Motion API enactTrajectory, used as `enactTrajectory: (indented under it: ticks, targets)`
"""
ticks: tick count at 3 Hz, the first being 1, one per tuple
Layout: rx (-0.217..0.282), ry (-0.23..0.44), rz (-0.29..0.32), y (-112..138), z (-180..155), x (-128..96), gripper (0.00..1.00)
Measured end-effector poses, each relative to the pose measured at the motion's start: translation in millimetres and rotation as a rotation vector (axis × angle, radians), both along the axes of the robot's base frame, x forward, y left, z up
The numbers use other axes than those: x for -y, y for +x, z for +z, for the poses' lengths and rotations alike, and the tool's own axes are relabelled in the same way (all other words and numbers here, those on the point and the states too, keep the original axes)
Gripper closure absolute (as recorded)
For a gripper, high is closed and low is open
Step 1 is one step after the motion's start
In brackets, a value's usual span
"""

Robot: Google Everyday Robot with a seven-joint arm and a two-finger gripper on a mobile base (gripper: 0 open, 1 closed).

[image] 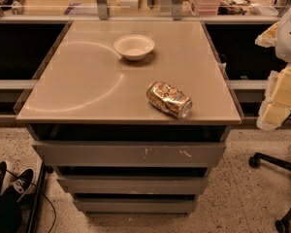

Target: Open middle drawer

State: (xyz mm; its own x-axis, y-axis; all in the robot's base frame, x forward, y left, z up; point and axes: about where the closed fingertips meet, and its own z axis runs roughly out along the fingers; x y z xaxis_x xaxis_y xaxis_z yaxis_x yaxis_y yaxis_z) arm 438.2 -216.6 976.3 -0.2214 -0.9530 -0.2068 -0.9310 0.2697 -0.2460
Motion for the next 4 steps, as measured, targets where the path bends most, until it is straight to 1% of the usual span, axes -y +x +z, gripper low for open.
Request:
enactTrajectory:
  ticks: [1,2,3,4]
  targets:
    - [0.0,0.0,0.0,0.0,0.0,0.0,0.0]
    - [-0.015,0.053,-0.003,-12.7,-27.2,-7.7,0.0]
    - [-0.051,0.099,-0.028,-24.6,-64.0,-10.4,0.0]
    - [-0.052,0.097,-0.026,-24.5,-64.7,-11.0,0.0]
